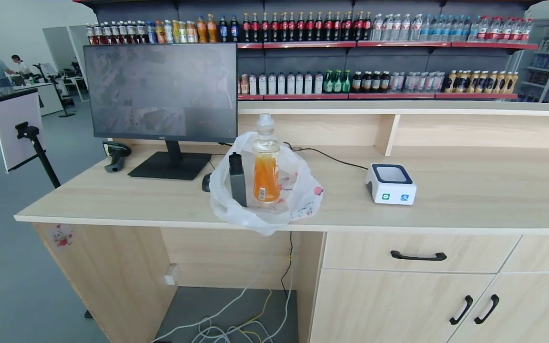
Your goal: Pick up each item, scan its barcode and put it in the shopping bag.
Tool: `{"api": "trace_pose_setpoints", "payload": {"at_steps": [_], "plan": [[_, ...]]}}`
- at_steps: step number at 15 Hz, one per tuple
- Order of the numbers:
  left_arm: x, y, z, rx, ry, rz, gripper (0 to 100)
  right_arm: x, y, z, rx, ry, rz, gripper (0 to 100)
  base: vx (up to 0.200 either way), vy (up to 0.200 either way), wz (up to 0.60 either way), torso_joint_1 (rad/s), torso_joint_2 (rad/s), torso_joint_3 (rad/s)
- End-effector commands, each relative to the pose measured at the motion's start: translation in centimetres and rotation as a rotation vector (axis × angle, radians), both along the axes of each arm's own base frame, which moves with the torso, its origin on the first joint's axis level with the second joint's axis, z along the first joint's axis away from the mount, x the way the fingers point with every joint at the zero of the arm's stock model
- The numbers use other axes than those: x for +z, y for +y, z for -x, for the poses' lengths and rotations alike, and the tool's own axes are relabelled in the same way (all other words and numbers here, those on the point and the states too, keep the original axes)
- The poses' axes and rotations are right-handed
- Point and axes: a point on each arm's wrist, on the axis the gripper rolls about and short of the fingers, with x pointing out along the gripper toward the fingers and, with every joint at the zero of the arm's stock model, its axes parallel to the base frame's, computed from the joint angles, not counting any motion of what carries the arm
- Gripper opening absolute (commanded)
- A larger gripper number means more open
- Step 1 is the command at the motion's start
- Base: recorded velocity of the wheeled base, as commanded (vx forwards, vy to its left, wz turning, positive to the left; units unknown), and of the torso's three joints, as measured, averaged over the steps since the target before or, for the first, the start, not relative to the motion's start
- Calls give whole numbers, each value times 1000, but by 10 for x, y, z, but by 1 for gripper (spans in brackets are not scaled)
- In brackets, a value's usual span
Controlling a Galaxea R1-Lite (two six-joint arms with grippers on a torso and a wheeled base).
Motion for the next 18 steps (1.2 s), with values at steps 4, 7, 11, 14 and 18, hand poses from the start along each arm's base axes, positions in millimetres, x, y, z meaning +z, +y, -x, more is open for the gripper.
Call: {"api": "trace_pose_setpoints", "payload": {"at_steps": [4, 7, 11, 14, 18], "plan": [[0, 0, 0, 0, -1, 1, 100, 0, 0, 0, 1, 1, 1, 100, 0, -200, -150, 1, 7, 0], [0, 0, 0, 0, -1, 1, 100, 0, 0, 0, 1, 1, 2, 100, 0, -200, -600, 2, 1, 4], [0, 0, 0, 0, -1, -1, 100, 0, 0, 0, 1, 1, -3, 100, 0, -50, 0, 2, 1, 1], [0, 0, 0, 0, -1, -1, 100, 0, 0, 0, 1, 1, -3, 100, 0, 0, 0, 0, 0, 0], [0, 0, 0, 0, -1, 1, 100, 0, 0, 0, 1, 1, -3, 100, -200, 0, 0, 9, 1, 1]]}}
